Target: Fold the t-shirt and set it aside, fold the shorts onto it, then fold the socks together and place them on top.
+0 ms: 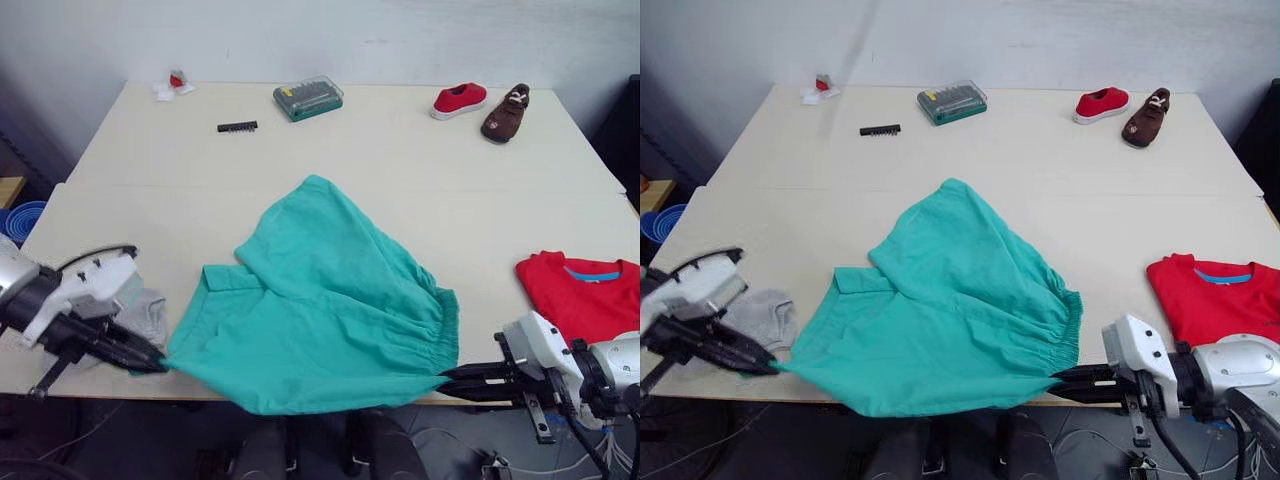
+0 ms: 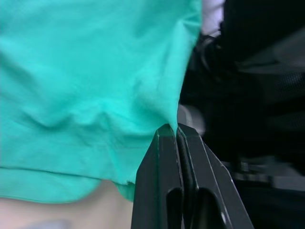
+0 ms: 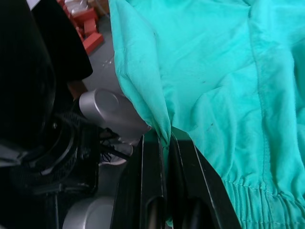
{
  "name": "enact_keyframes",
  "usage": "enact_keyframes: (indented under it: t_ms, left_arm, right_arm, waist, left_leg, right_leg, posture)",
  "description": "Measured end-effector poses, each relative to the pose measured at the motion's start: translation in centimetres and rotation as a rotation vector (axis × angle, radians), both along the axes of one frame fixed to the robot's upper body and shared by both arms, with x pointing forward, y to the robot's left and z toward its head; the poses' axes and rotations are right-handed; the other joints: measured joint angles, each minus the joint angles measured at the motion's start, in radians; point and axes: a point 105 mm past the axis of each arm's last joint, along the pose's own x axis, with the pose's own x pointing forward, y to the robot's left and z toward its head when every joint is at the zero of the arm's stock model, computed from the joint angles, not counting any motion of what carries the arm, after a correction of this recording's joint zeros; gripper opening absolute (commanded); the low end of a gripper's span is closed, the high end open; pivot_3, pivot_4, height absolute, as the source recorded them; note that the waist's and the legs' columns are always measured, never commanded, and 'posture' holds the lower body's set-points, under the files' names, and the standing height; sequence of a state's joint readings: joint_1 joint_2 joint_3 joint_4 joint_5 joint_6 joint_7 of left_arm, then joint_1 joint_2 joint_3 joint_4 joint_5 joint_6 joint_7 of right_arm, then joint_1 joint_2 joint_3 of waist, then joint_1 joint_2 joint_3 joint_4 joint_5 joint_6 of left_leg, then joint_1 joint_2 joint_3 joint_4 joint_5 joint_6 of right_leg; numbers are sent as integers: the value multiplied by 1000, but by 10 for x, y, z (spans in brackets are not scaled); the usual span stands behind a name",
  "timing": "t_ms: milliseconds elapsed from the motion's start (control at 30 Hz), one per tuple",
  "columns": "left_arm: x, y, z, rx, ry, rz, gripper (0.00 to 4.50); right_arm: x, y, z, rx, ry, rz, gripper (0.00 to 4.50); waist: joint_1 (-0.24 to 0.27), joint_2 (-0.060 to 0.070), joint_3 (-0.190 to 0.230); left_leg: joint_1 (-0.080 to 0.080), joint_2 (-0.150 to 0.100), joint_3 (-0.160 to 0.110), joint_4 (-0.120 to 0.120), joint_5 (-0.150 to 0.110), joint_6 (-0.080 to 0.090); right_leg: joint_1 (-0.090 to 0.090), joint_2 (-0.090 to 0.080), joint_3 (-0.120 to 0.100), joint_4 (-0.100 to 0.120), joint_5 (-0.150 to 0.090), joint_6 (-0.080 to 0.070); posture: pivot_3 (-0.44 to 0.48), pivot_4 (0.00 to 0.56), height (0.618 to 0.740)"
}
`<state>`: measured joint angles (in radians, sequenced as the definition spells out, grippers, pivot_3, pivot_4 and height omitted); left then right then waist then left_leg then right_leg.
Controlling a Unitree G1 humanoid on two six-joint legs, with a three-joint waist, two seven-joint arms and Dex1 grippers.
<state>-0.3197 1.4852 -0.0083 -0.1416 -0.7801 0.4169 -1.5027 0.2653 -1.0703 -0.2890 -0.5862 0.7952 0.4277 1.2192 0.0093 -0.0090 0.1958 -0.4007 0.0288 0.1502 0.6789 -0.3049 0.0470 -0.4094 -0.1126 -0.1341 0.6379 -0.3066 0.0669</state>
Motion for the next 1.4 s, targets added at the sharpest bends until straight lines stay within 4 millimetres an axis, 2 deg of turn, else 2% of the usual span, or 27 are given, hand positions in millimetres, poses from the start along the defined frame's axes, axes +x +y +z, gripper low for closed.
enact_keyframes:
  t_ms: [100,167,200,267,367,467,600,733,900,1033,1200,1233,1300,1400]
  left_arm:
    - [50,-18,23,-88,-164,-1,17]
    - [76,-28,28,-92,-204,7,17]
    - [96,-38,36,-126,-251,6,17]
    - [140,-76,57,-200,-374,-31,17]
    - [166,-107,68,-211,-506,-40,17]
    - [188,-127,68,-213,-624,20,17]
    - [208,-154,61,-202,-743,101,17]
    - [220,-165,63,-166,-852,176,17]
    - [233,-169,52,-109,-907,272,17]
    - [242,-162,41,-69,-918,370,17]
    - [245,-164,23,-44,-880,399,17]
    - [245,-164,18,-41,-868,401,199]
    - [245,-162,15,-49,-848,421,610]
    - [244,-157,17,-80,-816,436,1507]
  right_arm:
    - [5,2,4,66,38,-45,0]
    - [7,3,7,104,64,-71,0]
    - [10,1,9,142,83,-104,0]
    - [26,-5,16,253,119,-210,0]
    - [36,-12,18,316,150,-299,0]
    - [42,-16,14,339,185,-373,0]
    - [52,-21,9,345,201,-470,0]
    - [65,-29,4,345,192,-576,0]
    - [82,-39,-3,345,190,-688,0]
    - [90,-48,-12,287,176,-763,0]
    - [99,-48,-16,248,141,-794,0]
    - [100,-49,-16,239,128,-798,0]
    - [101,-51,-17,220,112,-805,531]
    - [103,-52,-13,214,82,-812,1432]
  waist:
    - [24,-2,0]
    - [24,-4,-1]
    - [32,-5,-1]
    - [46,-12,-2]
    - [37,-13,-2]
    - [13,-13,-2]
    - [10,-15,-1]
    - [11,-15,-1]
    - [12,-15,-1]
    - [12,-15,-1]
    - [11,-15,-1]
    - [11,-15,-1]
    - [11,-15,-1]
    - [11,-15,-1]
  left_leg:
    - [-2,0,0,3,1,0]
    - [-2,0,3,3,2,1]
    - [-2,0,2,5,2,1]
    - [-5,0,3,7,3,3]
    - [-6,0,6,7,-1,7]
    - [-6,-1,8,4,-3,9]
    - [-7,-1,8,5,-3,9]
    - [-6,-1,7,6,-2,10]
    - [-6,-1,8,6,-2,10]
    - [-6,-1,8,6,-2,10]
    - [-6,-1,9,6,-2,10]
    - [-6,-1,9,6,-2,10]
    - [-6,-1,9,6,-2,9]
    - [-6,-1,9,6,-2,9]
  right_leg:
    - [-1,8,1,3,1,1]
    - [-2,9,3,6,1,2]
    - [-1,10,2,5,1,2]
    - [-3,11,2,1,3,4]
    - [-3,4,4,0,5,7]
    - [-4,1,2,-2,5,8]
    - [-4,1,2,-2,5,9]
    - [-4,-1,3,-4,5,9]
    - [-5,-2,3,-2,6,9]
    - [-5,-1,3,0,6,9]
    - [-5,-1,3,0,6,9]
    - [-5,-1,3,0,6,9]
    - [-5,-1,3,0,6,9]
    - [-5,-1,3,1,6,9]
  posture:
    - [0,150,740]
    - [0,150,740]
    - [0,150,740]
    - [0,150,740]
    - [0,150,740]
    - [0,150,740]
    - [0,150,740]
    - [0,150,740]
    - [0,150,740]
    - [0,150,740]
    - [0,150,740]
    - [0,150,740]
    - [0,150,740]
    - [0,150,740]
